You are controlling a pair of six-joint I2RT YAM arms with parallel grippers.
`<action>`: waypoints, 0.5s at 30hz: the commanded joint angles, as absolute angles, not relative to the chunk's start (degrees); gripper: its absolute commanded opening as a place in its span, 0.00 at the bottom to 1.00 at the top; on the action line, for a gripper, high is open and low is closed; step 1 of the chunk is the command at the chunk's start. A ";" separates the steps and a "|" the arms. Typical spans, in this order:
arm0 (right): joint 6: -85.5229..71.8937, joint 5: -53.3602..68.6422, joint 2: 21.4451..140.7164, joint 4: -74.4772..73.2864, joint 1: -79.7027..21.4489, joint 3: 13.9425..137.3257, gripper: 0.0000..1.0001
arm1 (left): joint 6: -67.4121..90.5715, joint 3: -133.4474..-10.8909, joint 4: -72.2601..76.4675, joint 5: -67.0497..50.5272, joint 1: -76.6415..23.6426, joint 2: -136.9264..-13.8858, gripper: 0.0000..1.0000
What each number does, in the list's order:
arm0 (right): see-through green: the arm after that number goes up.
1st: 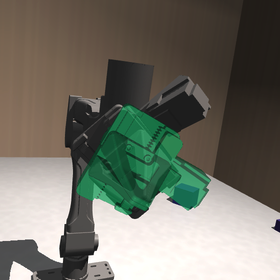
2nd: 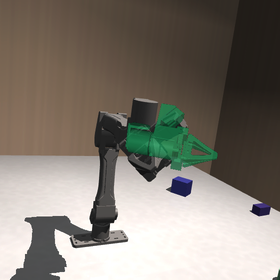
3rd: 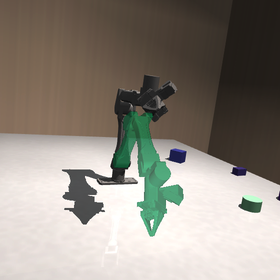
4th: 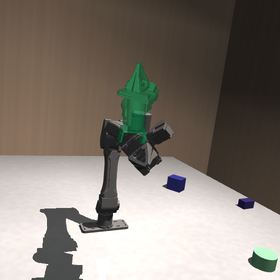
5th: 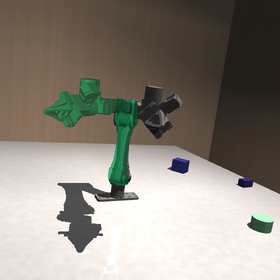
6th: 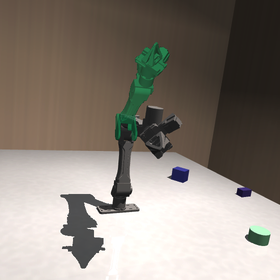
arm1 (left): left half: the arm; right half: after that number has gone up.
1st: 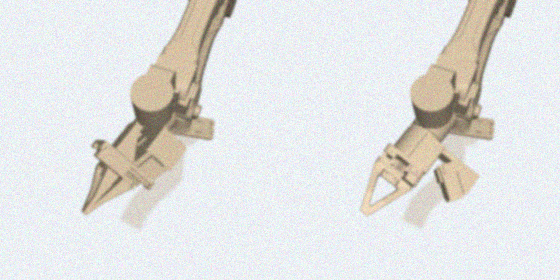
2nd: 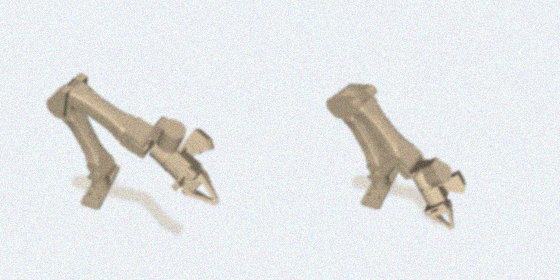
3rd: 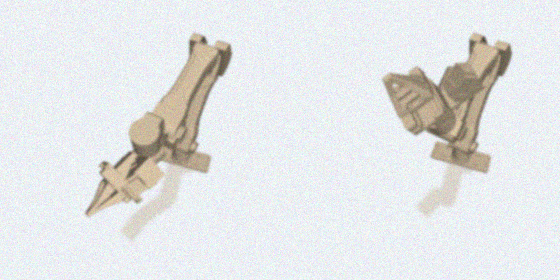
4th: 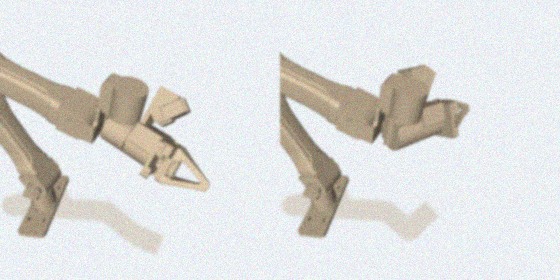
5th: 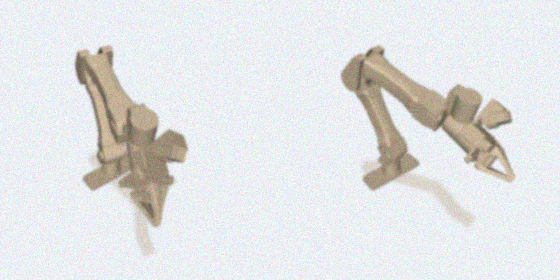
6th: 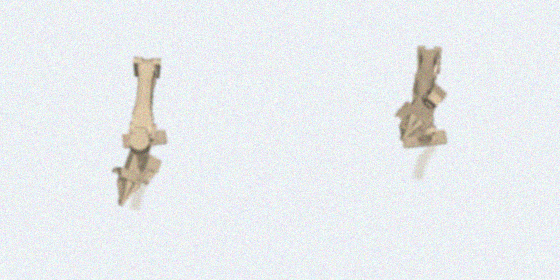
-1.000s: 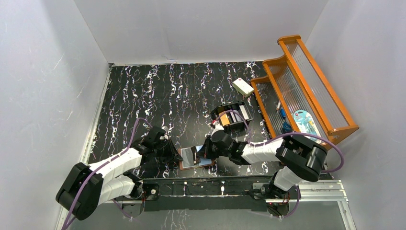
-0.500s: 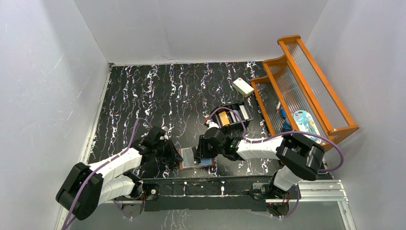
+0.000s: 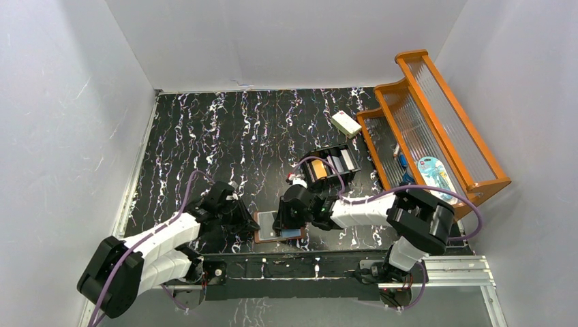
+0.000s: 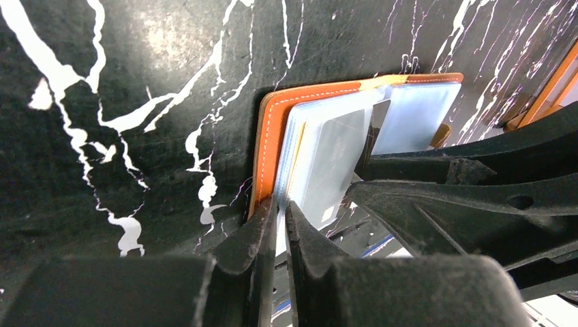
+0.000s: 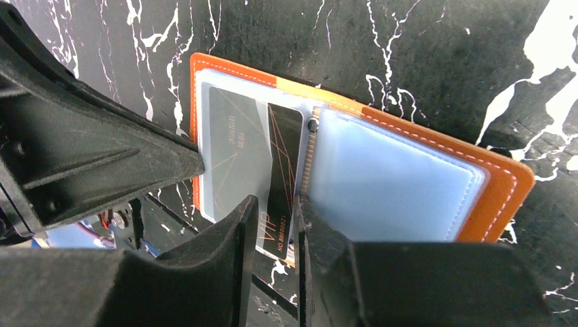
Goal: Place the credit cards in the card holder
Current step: Insert the credit card into the card holder.
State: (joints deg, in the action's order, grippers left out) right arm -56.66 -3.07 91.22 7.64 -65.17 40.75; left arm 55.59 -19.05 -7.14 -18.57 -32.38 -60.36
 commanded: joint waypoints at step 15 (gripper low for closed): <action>-57.30 -3.70 95.02 4.50 -68.19 48.62 0.18 | 59.28 -17.49 -8.99 -19.24 -33.70 -57.80 0.09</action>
State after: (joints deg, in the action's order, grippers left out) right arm -57.82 -4.78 93.93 4.12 -66.46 45.10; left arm 58.33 -18.20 -9.02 -18.35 -32.75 -57.98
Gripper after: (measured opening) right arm 0.192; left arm 0.094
